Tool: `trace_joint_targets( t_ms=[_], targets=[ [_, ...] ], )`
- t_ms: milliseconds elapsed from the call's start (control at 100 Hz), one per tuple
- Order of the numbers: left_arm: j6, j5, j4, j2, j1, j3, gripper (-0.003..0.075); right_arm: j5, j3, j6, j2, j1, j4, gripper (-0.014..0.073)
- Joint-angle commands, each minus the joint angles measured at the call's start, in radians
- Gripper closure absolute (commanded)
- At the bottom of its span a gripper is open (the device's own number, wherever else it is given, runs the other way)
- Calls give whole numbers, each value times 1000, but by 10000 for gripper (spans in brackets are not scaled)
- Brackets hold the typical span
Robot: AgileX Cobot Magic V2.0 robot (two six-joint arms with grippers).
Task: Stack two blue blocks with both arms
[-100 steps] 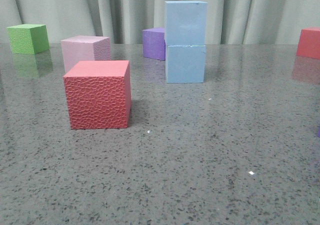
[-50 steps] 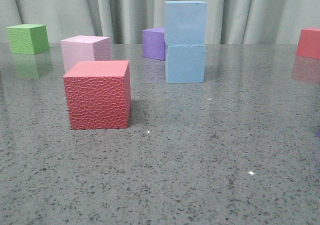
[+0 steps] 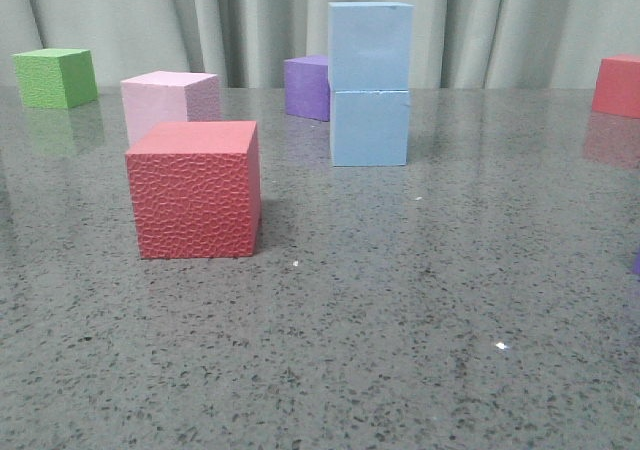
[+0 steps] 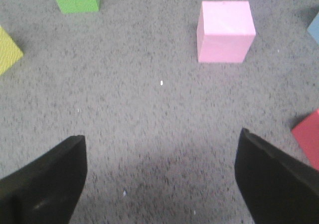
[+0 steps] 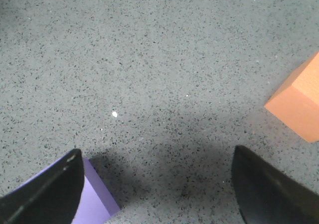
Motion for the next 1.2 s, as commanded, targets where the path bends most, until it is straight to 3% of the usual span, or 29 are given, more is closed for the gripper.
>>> trace_joint_targets(
  t_ms=[0, 250, 580, 710, 830, 1090, 1190],
  targets=[
    [-1, -103, -27, -90, 1, 61, 146, -56, -24, -6, -9, -7, -14, -6],
    [-1, -90, -35, -229, 1, 153, 156, -56, -24, -6, -9, -7, -14, -6],
    [-1, -88, -35, -237, 1, 158, 158, -60, -24, -6, -9, -7, -14, -6],
    [-1, -88, -35, -237, 1, 158, 224, -60, -24, -6, -9, -7, -14, 27],
    [-1, -88, -35, -237, 1, 158, 372, -60, -24, -6, -9, -7, -14, 175],
    [-1, -90, -35, -237, 1, 158, 733, -64, -24, -6, -9, -7, -14, 704],
    [-1, -92, -35, -237, 1, 158, 739, -68, -24, -6, -9, -7, -14, 717]
  ],
)
